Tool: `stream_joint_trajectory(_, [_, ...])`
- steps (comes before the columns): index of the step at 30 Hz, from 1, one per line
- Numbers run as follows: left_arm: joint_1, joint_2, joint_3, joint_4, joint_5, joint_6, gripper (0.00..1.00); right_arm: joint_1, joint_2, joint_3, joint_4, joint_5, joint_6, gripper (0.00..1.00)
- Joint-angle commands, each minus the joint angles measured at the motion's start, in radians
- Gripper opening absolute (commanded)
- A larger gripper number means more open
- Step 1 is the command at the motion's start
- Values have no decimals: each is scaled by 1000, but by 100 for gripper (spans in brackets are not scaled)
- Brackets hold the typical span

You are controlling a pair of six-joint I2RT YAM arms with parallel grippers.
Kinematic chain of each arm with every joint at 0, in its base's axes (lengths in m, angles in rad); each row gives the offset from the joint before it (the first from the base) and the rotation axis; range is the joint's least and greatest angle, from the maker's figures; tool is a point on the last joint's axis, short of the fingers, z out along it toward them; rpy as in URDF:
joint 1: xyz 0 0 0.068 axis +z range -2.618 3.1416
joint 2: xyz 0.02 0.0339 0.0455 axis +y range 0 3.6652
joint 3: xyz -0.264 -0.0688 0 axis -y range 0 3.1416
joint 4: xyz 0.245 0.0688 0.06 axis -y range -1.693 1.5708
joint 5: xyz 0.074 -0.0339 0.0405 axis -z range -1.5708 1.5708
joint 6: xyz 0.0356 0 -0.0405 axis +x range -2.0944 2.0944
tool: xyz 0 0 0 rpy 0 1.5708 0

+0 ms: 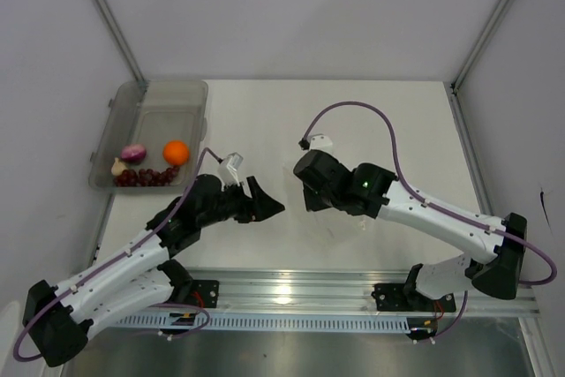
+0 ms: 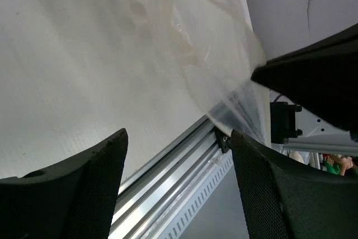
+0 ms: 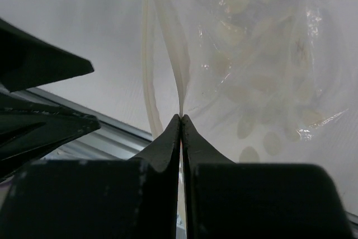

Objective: Place the food in the zip-top bag and seal the zipper
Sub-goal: Pick up the zipper food storage bag at the center of the board, then open the zipper of the food storage bag.

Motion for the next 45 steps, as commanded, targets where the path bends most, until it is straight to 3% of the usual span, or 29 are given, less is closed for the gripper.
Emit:
stream_joint_trajectory(1, [-28, 26, 81, 84, 26, -24, 76, 45, -13, 4, 36, 8, 48, 0])
stream_joint_trajectory(11, [-120, 121, 113, 90, -32, -53, 73, 78, -29, 5, 53, 16, 62, 0])
stream_joint_trajectory(21, [-129, 148, 93, 85, -98, -48, 68, 82, -90, 1, 59, 24, 72, 0])
stream_joint_trajectory(24, [-131, 187, 115, 84, -94, -39, 63, 84, -102, -2, 56, 28, 79, 0])
stream_joint_trajectory(30, [-131, 222, 139, 96, -78, -21, 37, 84, -114, -7, 23, 63, 85, 0])
stream_joint_trajectory(34, [-134, 221, 208, 39, -83, 27, 1, 84, -107, -11, -13, 114, 89, 0])
stream_joint_trajectory(40, [-191, 175, 290, -60, -160, 78, 1, 85, -70, -7, -75, 188, 109, 0])
stream_joint_trajectory(43, [-223, 165, 317, -100, -203, 95, 0, 88, -38, 7, -97, 201, 108, 8])
stream_joint_trajectory(45, [-229, 168, 325, -108, -210, 95, 1, 90, -26, 18, -89, 197, 100, 20])
